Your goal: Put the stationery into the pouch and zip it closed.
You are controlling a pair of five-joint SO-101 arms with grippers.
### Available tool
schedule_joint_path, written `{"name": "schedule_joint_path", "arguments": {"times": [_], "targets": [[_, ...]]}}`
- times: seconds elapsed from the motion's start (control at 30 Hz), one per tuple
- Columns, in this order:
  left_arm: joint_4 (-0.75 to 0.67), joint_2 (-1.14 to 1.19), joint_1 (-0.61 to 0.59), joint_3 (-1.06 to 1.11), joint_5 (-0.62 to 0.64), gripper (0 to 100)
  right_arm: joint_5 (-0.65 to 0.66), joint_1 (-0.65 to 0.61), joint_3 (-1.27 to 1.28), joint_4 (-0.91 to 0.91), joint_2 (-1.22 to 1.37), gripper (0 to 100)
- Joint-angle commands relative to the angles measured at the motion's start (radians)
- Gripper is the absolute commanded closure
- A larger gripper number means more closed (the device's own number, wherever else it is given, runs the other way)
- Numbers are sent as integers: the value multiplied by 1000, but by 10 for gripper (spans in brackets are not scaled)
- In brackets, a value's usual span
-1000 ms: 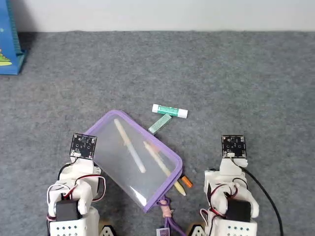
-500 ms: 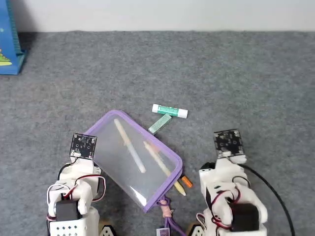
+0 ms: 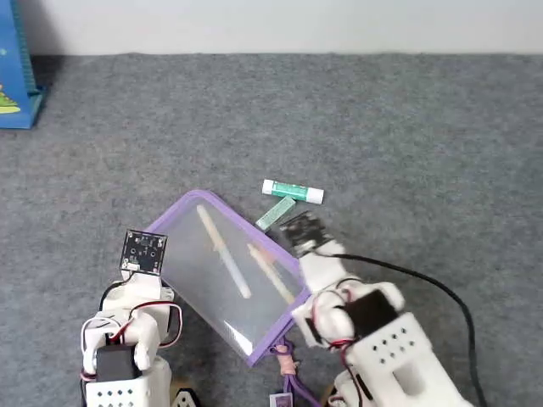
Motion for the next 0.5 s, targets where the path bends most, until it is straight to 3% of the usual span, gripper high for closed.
{"name": "schedule_joint_path", "arguments": {"times": [0.0, 0.2, 0.47], "targets": [[3, -12, -5, -12, -5, 984, -9, -94, -54, -22, 50, 957], [3, -12, -5, -12, -5, 984, -9, -159, 31, -127, 114, 884], [3, -12, -5, -12, -5, 984, -8, -159, 160, -472, 183, 989]]}}
